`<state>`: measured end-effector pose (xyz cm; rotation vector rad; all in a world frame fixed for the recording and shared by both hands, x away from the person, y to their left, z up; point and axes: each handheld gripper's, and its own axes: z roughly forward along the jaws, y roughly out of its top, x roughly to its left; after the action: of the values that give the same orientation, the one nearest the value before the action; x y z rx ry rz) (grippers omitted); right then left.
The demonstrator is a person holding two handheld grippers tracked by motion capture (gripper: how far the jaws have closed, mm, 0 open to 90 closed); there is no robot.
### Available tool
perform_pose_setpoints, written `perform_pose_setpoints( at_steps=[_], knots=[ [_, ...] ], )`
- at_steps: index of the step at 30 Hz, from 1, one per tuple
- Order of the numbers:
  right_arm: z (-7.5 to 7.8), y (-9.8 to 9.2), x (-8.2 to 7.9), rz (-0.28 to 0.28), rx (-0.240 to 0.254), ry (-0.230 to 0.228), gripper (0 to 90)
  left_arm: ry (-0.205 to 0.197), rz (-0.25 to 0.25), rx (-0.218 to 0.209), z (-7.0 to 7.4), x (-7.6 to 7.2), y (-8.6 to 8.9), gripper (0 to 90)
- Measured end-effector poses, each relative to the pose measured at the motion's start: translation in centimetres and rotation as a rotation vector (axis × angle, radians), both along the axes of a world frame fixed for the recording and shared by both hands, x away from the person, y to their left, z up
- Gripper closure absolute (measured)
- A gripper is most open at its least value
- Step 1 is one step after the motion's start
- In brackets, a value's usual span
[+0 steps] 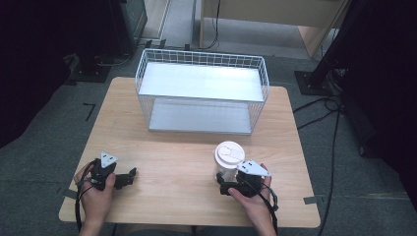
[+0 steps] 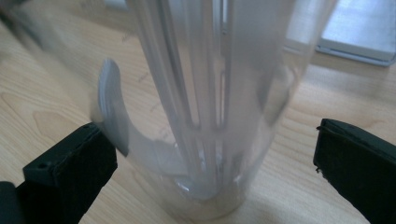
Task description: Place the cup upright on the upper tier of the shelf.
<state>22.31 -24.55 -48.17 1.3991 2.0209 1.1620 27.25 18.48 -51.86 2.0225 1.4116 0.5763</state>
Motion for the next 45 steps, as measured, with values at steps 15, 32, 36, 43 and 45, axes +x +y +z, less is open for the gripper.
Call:
perform_pose_setpoints(
  at_steps=[15, 32, 36, 43, 45],
  knots=[
    [1.2, 1.0, -0.1, -0.031, 0.025, -0.122, 6.9, 0.001, -0.002, -0.001, 0.0, 0.2, -0.2, 2.4],
    [2.4, 1.6, -0.7, -0.087, 0.111, -0.244, 13.7, 0.001, -0.002, -0.001, 0.0, 0.2, -0.2, 2.5],
    [2.4, 1.7, -0.8, -0.105, 0.114, -0.263, 14.3, 0.001, -0.002, -0.001, 0.0, 0.2, -0.2, 2.5],
    [3.2, 1.7, -0.9, -0.129, 0.141, -0.324, 15.0, 0.001, -0.001, -0.001, 0.0, 0.2, -0.2, 2.5],
    [3.3, 1.7, -0.8, -0.125, 0.139, -0.330, 15.0, 0.001, -0.002, -0.001, 0.0, 0.2, -0.2, 2.5]
  ],
)
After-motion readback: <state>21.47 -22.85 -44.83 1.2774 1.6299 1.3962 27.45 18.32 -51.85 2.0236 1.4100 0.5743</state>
